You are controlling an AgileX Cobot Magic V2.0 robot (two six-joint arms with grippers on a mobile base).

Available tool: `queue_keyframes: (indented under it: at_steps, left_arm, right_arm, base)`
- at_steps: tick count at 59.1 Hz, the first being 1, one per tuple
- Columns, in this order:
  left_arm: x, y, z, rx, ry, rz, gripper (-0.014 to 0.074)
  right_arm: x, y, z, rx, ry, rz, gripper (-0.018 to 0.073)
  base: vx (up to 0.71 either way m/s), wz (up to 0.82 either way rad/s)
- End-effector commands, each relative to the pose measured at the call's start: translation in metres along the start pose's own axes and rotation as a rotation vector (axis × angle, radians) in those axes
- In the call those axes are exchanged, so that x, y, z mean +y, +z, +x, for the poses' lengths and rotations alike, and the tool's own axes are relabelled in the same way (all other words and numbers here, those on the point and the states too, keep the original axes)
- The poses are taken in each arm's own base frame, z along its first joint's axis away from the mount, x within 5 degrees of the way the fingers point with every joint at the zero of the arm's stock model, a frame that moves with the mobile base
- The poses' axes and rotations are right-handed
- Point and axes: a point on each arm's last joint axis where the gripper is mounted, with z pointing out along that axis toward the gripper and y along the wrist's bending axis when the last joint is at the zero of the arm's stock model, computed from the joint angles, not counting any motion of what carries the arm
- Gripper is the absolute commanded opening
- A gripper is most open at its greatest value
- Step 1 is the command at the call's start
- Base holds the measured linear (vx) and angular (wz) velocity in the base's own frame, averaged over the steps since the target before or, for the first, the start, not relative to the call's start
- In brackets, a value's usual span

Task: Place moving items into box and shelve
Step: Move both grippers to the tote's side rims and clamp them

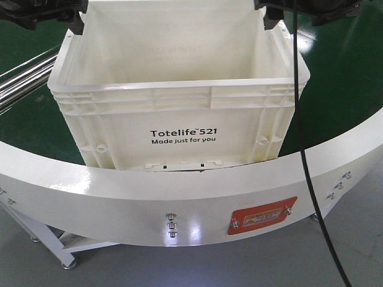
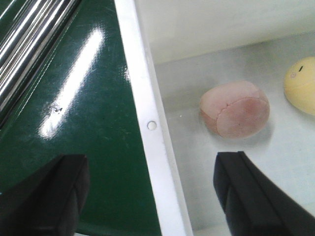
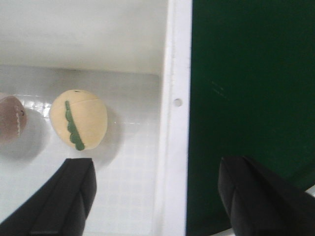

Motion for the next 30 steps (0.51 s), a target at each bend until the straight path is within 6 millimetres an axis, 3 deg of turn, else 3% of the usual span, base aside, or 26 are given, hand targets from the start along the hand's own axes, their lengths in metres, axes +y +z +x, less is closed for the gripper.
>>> queue_keyframes:
  at_steps: [1,8,17,30]
  left_arm:
    - [0.001,-0.031,-0.006,-0.107,-0.016,0.011,0.0601]
    - [0.003,-0.031,-0.008,-0.135,-0.008,-0.014,0.059]
    - [0.007,-0.03,-0.007,-0.126,0.004,-0.057,0.059]
    - [0.007,-0.007,0.003,-0.066,-0.034,-0.067,0.059]
  right_arm:
    - [-0.017,-0.015,-0.012,-0.081,0.005,-0.041,0.0556]
    - [-0.024,0.008,-0.013,-0.037,-0.002,-0.011,0.0556]
    - [-0.018,0.024,-0.013,-0.015,-0.022,-0.008,0.0556]
    - [-0.011,0.04,-0.014,-0.008,-0.052,0.005,0.0556]
  base:
    - [0.0,0.0]
    - [0.0,0.0]
    - [0.0,0.0]
    - [0.0,0.0]
